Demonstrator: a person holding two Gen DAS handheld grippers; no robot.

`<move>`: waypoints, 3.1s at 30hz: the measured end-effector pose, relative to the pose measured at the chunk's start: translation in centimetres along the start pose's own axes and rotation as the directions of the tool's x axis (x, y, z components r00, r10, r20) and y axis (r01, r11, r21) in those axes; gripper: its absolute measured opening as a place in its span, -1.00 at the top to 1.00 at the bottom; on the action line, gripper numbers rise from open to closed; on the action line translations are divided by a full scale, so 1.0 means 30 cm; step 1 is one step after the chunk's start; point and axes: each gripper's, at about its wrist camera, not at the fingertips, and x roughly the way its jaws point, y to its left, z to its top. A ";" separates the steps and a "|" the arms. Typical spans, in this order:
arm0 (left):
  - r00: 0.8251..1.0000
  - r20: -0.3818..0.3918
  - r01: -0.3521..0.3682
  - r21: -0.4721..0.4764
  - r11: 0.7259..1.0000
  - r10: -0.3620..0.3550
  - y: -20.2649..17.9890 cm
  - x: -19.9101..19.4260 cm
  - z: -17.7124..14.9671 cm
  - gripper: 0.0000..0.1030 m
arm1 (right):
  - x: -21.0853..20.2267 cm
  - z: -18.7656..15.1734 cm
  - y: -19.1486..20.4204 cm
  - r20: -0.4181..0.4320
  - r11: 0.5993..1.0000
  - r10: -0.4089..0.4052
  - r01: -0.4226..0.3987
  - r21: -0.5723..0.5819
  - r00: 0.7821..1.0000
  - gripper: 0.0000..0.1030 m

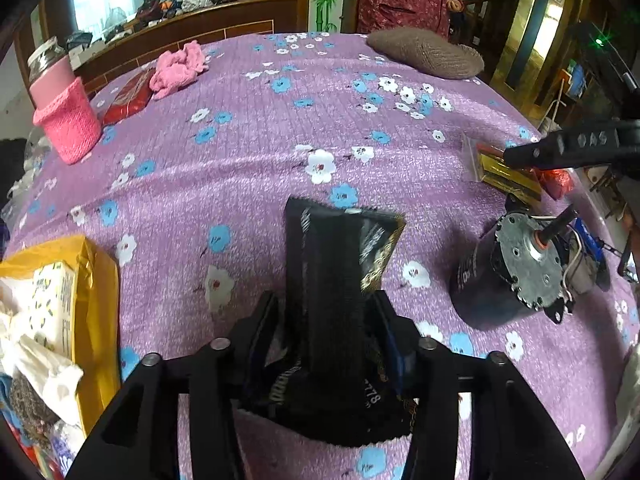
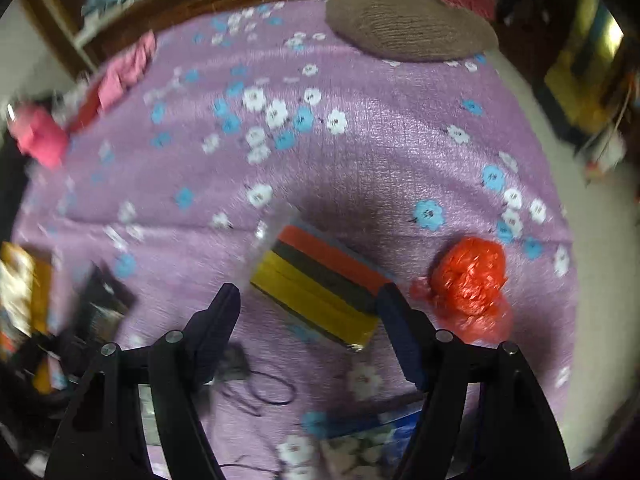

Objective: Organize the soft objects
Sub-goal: 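Grasp the black snack bag with the left gripper while the right gripper grasps the striped bag, then carry the black bag and striped bag over the box with both grippers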

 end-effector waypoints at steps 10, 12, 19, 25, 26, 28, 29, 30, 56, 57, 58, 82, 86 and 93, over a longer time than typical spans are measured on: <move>0.998 0.030 -0.065 0.053 0.996 0.064 -0.044 0.056 0.019 0.24 | 0.098 0.024 0.015 -0.021 0.986 -0.139 0.137 -0.093 0.990 -0.39; 0.994 0.047 -0.098 0.066 0.993 0.095 -0.040 0.048 0.021 0.26 | 0.113 0.032 0.008 -0.017 0.986 -0.149 0.147 -0.083 0.989 -0.40; 0.999 0.050 0.014 0.005 1.000 -0.014 -0.012 0.002 0.014 0.27 | 0.082 0.040 -0.047 0.014 0.996 -0.072 0.072 0.053 0.997 0.46; 0.995 0.080 0.053 0.009 0.999 -0.054 -0.023 -0.072 -0.003 0.27 | -0.009 0.012 -0.040 0.080 0.995 -0.043 0.035 0.093 0.996 0.54; 0.995 0.085 0.059 0.008 0.998 -0.059 -0.024 -0.090 -0.010 0.27 | -0.033 0.004 -0.035 0.094 0.995 -0.037 0.028 0.095 0.995 0.54; 0.993 0.096 0.070 0.005 0.998 -0.070 -0.024 -0.133 -0.030 0.27 | -0.068 -0.010 -0.027 0.114 0.995 -0.034 0.023 0.095 0.993 0.54; 0.991 0.103 0.081 0.002 0.997 -0.080 -0.020 -0.159 -0.043 0.27 | -0.099 -0.022 -0.020 0.127 0.995 -0.023 0.011 0.098 0.992 0.54; 0.990 0.108 0.087 -0.002 0.996 -0.087 -0.020 -0.179 -0.053 0.27 | -0.120 -0.030 -0.018 0.135 0.995 -0.012 -0.001 0.100 0.991 0.54; 0.976 0.215 0.066 -0.448 0.891 0.036 0.631 -0.693 -0.709 0.24 | -0.270 -0.420 0.809 -0.048 0.835 0.525 -0.525 -0.165 0.850 0.52; 0.977 0.207 0.053 -0.468 0.882 0.051 0.661 -0.696 -0.732 0.24 | -0.253 -0.439 0.856 -0.073 0.822 0.539 -0.543 -0.171 0.839 0.52; 0.979 0.193 0.037 -0.482 0.875 0.065 0.685 -0.695 -0.753 0.24 | -0.242 -0.453 0.884 -0.088 0.816 0.545 -0.551 -0.175 0.834 0.52; 0.936 0.256 -0.117 -0.423 0.899 0.242 0.635 -0.732 -0.759 -0.45 | -0.225 -0.569 1.062 0.029 0.843 0.519 -0.507 -0.178 0.854 0.14; 0.886 0.308 -0.201 -0.419 0.886 0.347 0.597 -0.796 -0.771 -0.52 | -0.252 -0.572 1.080 -0.004 0.729 0.668 -0.655 -0.197 0.744 0.11; 0.747 0.373 -0.372 -0.450 0.812 0.550 0.528 -0.914 -0.795 -0.81 | -0.125 -0.585 1.151 -0.063 0.766 0.613 -0.612 -0.196 0.787 0.08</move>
